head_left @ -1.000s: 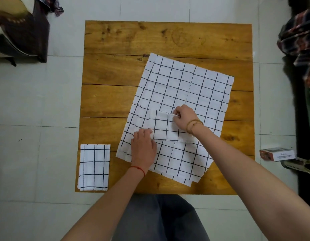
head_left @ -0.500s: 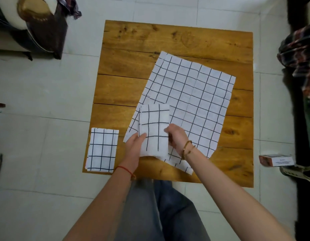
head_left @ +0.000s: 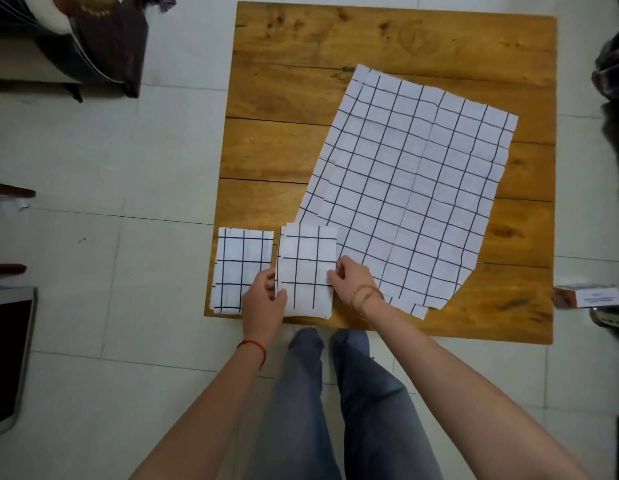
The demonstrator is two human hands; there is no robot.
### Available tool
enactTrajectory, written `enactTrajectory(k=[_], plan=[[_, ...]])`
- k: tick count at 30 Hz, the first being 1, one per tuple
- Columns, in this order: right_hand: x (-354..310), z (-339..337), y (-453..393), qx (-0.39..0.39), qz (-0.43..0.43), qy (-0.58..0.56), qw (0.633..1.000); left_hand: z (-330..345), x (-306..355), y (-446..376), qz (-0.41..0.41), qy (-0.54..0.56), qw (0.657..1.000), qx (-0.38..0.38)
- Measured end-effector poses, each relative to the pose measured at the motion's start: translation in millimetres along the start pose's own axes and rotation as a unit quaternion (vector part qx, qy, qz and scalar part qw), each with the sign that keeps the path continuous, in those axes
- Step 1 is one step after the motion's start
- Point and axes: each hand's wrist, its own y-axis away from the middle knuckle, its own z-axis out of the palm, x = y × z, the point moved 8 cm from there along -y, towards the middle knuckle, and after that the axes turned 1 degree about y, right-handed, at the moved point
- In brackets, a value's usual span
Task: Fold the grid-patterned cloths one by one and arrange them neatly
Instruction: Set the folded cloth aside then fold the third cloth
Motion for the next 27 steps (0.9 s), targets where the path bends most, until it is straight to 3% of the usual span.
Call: enactTrajectory(k=[8,15,17,22,27], plan=[[-11.2,7.3,-5.4,-0.035,-0.027,0.142,0.989,-0.2,-10.0,1.7,0.006,-0.034,0.999,0.006],[-10.2,8.2,-1.6,-0.038,-0.032,0.182,0.982,-11.4,-15.6,-1.0,0.002,-0.079,0.996,0.034],[-5.4,-4.1,1.0,-0.005,-0.027,0.164,0.986,-15.9,-9.3,-0.6,0.019,-0.092,0.994,0.049],[25.1,-64.2,21.7,0.164,-0.052,0.139,0.975,-14.1,19.1,2.1,0.093,-0.111,0.988,0.058],[83.6,-96.7,45.0,0.165,-0.064,0.241,0.954,16.2,56.2,7.8,0.16,-0.157,0.974,0.017]])
